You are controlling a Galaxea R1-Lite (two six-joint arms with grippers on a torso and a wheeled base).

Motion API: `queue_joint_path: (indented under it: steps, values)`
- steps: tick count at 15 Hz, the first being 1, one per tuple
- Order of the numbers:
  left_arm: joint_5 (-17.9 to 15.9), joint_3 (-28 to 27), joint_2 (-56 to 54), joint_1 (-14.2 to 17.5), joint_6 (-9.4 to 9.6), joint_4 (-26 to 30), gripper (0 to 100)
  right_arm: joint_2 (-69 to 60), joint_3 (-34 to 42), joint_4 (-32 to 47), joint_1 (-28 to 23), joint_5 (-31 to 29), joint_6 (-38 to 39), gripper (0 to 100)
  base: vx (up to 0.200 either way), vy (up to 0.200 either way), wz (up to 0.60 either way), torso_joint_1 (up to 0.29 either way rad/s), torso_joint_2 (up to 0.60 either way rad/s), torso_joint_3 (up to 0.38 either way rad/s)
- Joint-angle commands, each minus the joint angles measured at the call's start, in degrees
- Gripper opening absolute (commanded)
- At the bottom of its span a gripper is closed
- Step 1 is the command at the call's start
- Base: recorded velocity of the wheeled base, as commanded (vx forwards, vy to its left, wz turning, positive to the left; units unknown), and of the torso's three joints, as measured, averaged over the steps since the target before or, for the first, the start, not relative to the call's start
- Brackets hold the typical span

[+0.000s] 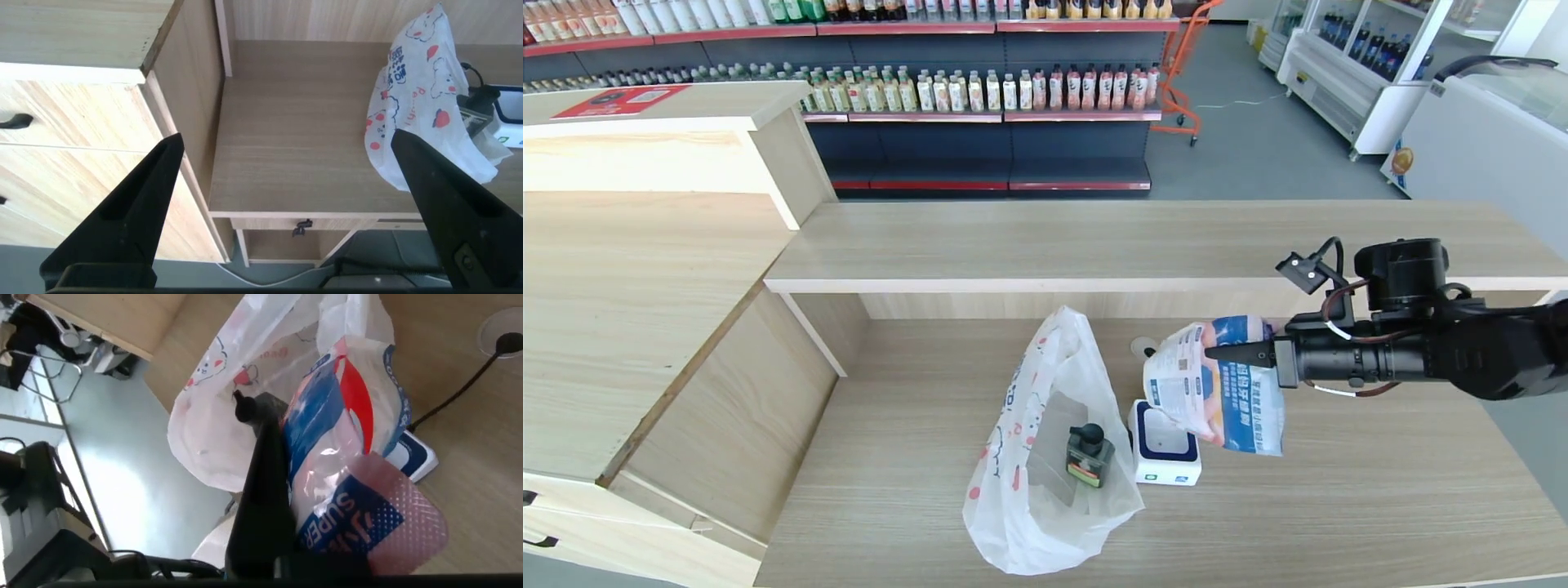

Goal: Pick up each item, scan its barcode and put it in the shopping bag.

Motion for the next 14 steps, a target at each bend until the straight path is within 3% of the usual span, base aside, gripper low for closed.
queue_joint_path:
  steps: [1,7,14]
  values:
    - [-0.02,0.01,-0.02,0.0,-0.02,-0.01,100,9.75,-5.67,-3.51,3.57,0.09,-0.85,0,0.0,0.0,0.0,0.0,0.0,0.0]
    - [-0.02,0.01,-0.02,0.0,-0.02,-0.01,100,19.33,-15.6,-4.3,10.6,0.44,-4.19,0,0.0,0.0,0.0,0.0,0.0,0.0]
    - [-0.02,0.01,-0.02,0.0,-0.02,-0.01,100,27.15,-22.45,-4.21,12.18,0.96,-12.27,0,0.0,0.0,0.0,0.0,0.0,0.0]
